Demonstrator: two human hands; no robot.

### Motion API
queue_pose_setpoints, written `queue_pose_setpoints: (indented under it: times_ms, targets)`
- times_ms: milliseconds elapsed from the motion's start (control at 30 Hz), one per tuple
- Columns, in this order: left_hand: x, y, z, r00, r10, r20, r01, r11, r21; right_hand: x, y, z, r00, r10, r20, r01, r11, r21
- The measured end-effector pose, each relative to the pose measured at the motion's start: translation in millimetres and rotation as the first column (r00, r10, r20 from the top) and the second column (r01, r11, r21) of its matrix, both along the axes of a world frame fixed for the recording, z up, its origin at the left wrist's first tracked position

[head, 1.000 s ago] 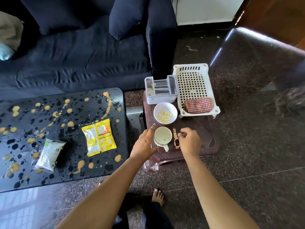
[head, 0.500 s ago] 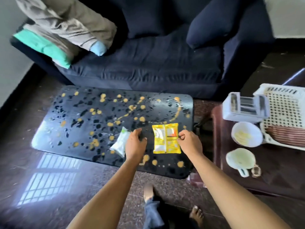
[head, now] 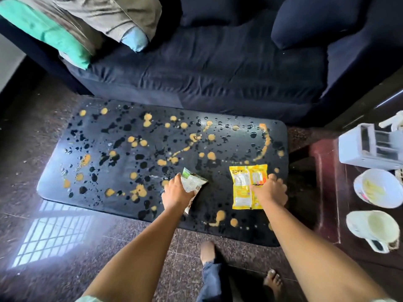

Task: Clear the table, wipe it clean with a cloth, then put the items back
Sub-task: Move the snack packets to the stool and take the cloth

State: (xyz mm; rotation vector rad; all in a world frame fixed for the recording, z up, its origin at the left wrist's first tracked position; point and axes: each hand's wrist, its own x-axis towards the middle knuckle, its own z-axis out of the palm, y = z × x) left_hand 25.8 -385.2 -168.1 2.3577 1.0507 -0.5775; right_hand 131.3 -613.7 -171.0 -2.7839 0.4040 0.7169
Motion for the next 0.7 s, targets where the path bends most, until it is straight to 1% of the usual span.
queue_pose_setpoints:
  times_ms: [100,267,333,433,500,567,633,700]
  targets:
    - [0.4,5.1,-8.1,0.999,-0.044,-0.028,0.045,0.999,0.017,1.5,4.4,-4.6,0.999,-0.038,-0.029,0.037,0.999,-0.037]
    - [5.3,11.7,-11.9,0.993,-0.101,-0.064,0.105,0.993,0.051,8.1,9.5,-6.0,0.995,-0.051,-0.09,0.045,0.996,-0.072]
    - [7.4,11.4,-13.5,0.993,-0.107,-0.05,0.109,0.993,0.042,11.3,8.2,-4.4,0.99,-0.062,-0.126,0.055,0.997,-0.055]
    - [4.0,9.6,-13.6,0.995,-0.096,0.02,0.095,0.995,0.026,12.3,8.9,-3.4,0.987,-0.072,-0.141,0.072,0.997,-0.006]
    - [-2.0,5.4,-13.4,0.994,-0.082,0.078,0.083,0.996,-0.015,9.0,9.5,-0.9,0.987,-0.076,-0.141,0.084,0.995,0.055]
    - [-8.0,0.8,-10.4,0.991,-0.053,0.125,0.06,0.996,-0.059,4.8,10.8,1.0,0.981,-0.101,-0.166,0.13,0.976,0.175]
    - [-11.2,-3.8,-3.8,0.987,-0.031,0.155,0.041,0.997,-0.059,1.7,13.0,7.9,0.975,-0.121,-0.187,0.171,0.945,0.279]
    - [-10.5,-12.0,8.1,0.985,0.008,0.174,0.0,0.999,-0.05,1.3,12.0,17.2,0.981,-0.097,-0.166,0.149,0.928,0.342]
